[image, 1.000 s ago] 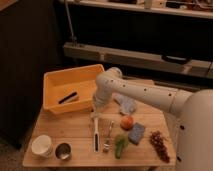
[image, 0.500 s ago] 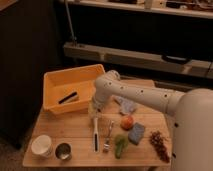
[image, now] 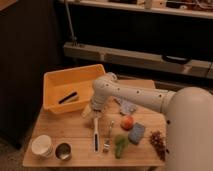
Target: Place brush in metal cup
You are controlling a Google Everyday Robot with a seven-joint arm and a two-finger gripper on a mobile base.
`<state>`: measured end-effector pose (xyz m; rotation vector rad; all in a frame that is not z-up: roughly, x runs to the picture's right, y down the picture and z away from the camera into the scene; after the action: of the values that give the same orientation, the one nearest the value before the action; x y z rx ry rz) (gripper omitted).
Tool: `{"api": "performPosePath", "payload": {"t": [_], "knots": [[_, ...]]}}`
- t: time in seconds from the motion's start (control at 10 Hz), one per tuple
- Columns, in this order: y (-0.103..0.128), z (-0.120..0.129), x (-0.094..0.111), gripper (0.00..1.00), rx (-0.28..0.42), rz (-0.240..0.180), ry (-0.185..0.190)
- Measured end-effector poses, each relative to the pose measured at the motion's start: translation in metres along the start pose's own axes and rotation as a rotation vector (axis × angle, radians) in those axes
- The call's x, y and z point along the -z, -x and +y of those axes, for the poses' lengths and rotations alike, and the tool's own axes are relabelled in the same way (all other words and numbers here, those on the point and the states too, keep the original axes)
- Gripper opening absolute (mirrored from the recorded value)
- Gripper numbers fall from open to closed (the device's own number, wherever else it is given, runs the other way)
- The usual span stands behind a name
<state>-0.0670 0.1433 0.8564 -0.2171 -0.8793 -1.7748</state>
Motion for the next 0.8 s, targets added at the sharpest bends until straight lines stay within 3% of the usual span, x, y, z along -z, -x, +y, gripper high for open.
{"api": "performPosePath", "payload": {"t": [0.2, 0.3, 0.8], "knots": [[-0.001, 0.003, -0.011, 0.8, -0.028, -0.011, 0.011], [-0.002, 0.008, -0.017, 0.75, -0.067, -0.008, 0.028], [-0.005, 0.011, -0.022, 0.26, -0.118, 0.003, 0.075]]}}
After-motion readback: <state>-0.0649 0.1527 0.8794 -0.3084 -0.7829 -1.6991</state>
